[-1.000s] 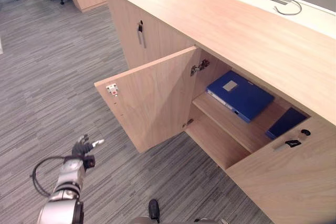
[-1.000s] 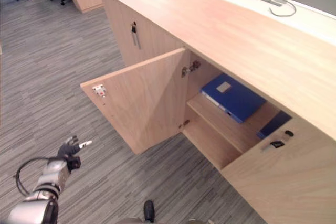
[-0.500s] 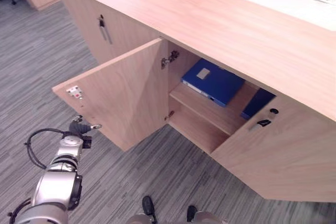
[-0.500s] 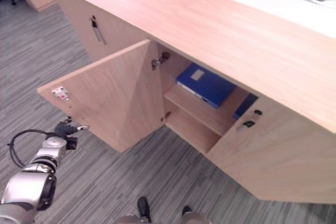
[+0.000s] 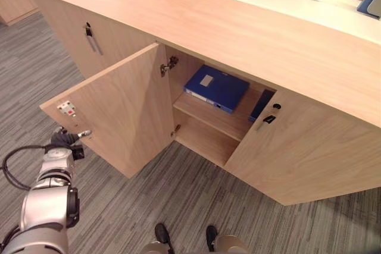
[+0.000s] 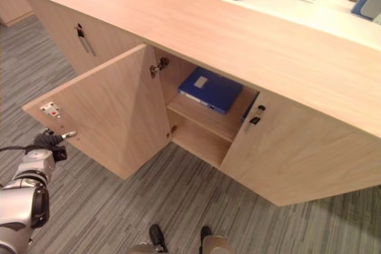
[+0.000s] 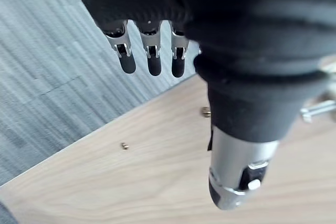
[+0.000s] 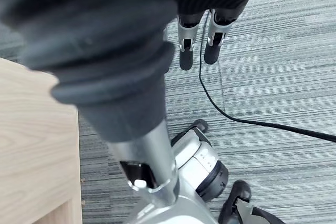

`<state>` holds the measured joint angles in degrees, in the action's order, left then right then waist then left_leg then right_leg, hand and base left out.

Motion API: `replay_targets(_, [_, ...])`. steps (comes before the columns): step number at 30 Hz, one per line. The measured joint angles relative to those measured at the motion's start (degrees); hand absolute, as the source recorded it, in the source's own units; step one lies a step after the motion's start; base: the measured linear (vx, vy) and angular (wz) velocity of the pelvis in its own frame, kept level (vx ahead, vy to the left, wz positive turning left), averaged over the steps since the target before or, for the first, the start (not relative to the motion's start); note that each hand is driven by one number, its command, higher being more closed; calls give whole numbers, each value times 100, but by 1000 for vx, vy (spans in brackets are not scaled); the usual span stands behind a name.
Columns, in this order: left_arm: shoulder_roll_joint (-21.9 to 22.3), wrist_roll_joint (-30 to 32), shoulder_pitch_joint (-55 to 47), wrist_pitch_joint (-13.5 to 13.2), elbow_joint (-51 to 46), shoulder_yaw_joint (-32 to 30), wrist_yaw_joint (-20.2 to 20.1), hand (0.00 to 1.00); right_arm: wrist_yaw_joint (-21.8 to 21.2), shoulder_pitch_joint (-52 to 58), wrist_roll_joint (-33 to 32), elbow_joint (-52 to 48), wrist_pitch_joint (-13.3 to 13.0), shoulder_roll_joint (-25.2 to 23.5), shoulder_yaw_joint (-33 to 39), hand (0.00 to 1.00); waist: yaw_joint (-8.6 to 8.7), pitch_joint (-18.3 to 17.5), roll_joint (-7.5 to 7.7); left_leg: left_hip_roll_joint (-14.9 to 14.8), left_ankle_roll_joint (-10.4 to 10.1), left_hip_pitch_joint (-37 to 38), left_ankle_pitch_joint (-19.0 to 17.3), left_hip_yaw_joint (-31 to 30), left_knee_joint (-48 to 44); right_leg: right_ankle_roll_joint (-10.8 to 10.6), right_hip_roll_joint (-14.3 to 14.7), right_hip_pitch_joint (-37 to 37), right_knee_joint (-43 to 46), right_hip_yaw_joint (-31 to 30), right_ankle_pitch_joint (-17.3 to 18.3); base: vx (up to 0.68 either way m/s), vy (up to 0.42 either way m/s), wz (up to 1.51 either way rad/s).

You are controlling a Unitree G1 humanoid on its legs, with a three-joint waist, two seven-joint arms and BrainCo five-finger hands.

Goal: Walk over to the cabinet, pick up the folder, carry it to the office cabinet, place the folder inside the office cabinet, then close the office cabinet door

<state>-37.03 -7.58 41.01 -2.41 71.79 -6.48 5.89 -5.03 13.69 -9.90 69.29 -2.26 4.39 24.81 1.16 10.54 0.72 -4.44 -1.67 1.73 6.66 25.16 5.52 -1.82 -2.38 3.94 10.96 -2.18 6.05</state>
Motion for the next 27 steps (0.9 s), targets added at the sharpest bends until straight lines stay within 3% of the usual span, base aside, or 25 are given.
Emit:
replay_targets(4, [135, 170, 123, -78, -399, 523, 245, 0, -32, 0, -4, -127, -4, -18, -194, 0, 30, -11, 14, 52, 32, -138, 66, -249, -1, -30, -82, 2, -15, 266, 14, -41, 42, 39])
replay_targets(7, [599, 243, 61, -87, -890, 776, 535, 0, -21, -85, -11, -230, -16, -2, -392, 0, -68, -11, 21, 148, 114, -202, 123, -442, -2, -46, -195, -46, -8, 476, 6, 7, 67, 44])
replay_targets(9, [792, 818, -474, -88, -1737, 1196, 961, 0, 71, -180, -18, -232, -32, 19, -469, 0, -93, -27, 56, 245, 134, -220, 137, -613, -2, -99, -307, -119, -16, 639, 40, 20, 77, 43])
replay_targets(14, [1094, 1647, -1417, -91, -2531, 2394, 1064, 0, 271, -221, 10, -215, -36, 52, -494, 0, -223, -64, 108, 400, 139, -267, 139, -713, -2, -207, -464, -163, -83, 734, 7, -6, 68, 16])
replay_targets(17, [1380, 1947, -2030, -201, -2765, 3541, 833, 0, 355, -223, 27, -207, -34, 72, -620, 0, -203, -97, 125, 470, 170, -268, 107, -716, -1, -333, -535, -217, -213, 736, -58, -47, 66, 0])
replay_targets(20, [1892, 2077, -2454, -628, -3116, 4339, 320, 0, 370, -224, 216, -198, -33, 87, -616, 0, -154, -167, 127, 535, 242, -266, 61, -681, 0, -383, -586, -226, -269, 676, -82, -57, 68, -8])
replay_targets(24, [2639, 1569, -2852, -989, -3380, 5118, -540, 0, 401, -274, 235, -137, -12, 80, -602, 0, 74, -303, 107, 560, 312, -256, 11, -568, 1, -379, -622, -215, -372, 636, -84, -7, 38, -18])
replay_targets(27, [2859, 1136, -3173, -1000, -3425, 5235, -880, 0, 399, -304, 250, -102, -12, 41, -471, 0, 88, -322, 102, 503, 319, -254, -28, -352, -1, -363, -567, -98, -351, 521, -94, 15, -8, -35])
